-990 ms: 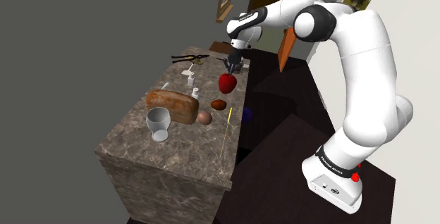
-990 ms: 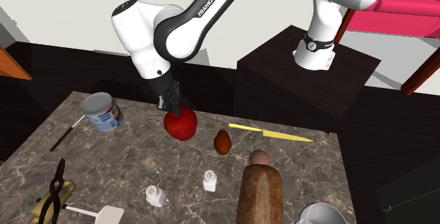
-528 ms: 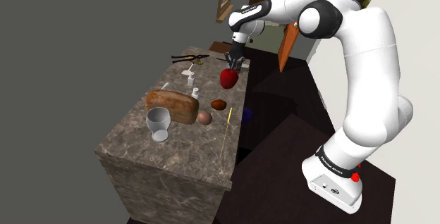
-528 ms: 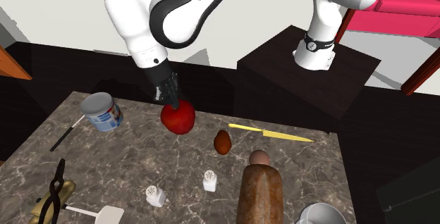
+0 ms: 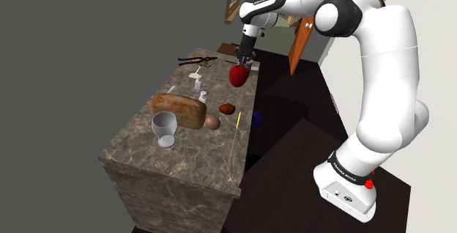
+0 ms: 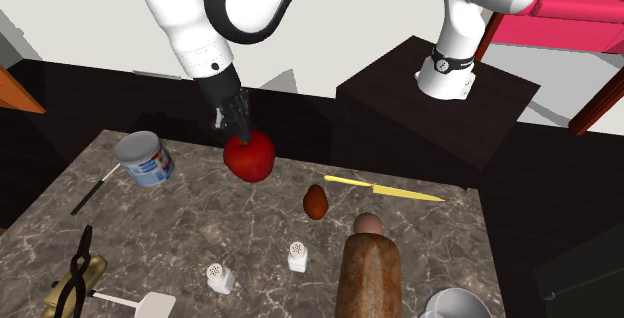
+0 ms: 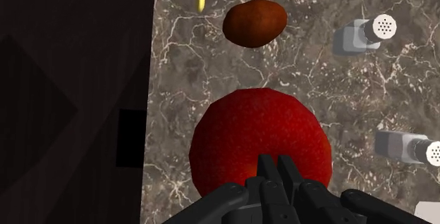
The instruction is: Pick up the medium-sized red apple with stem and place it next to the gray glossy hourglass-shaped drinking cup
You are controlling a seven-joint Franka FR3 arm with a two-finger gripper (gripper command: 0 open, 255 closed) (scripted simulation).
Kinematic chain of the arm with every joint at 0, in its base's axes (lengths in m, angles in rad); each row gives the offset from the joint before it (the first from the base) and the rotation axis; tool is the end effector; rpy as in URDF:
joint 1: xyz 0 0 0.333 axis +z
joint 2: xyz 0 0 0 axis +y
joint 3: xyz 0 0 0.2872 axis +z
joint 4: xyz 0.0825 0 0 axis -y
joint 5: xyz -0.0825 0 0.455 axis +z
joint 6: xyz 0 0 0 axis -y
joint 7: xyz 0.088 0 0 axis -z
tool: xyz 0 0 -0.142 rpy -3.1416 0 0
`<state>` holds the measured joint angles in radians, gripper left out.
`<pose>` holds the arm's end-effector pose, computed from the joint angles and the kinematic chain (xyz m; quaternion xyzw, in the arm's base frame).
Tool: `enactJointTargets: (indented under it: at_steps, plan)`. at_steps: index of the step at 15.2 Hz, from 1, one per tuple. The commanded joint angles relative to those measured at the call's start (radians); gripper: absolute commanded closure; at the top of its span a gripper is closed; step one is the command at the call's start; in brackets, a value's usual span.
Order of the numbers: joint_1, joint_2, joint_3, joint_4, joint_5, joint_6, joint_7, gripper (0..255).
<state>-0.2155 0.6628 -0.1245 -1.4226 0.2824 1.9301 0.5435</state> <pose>0.7153 -0.2123 0.2071 -0.8758 0.4686 0.0824 0.0809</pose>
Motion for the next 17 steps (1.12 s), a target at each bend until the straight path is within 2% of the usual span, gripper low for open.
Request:
enactJointTargets:
  at_steps: [1,17]
  plan:
    - [-0.001,-0.011,-0.002,0.008,-0.003,-0.02,0.003,255]
    - [-0.005,-0.076,-0.009,0.12,-0.02,-0.192,0.039,255]
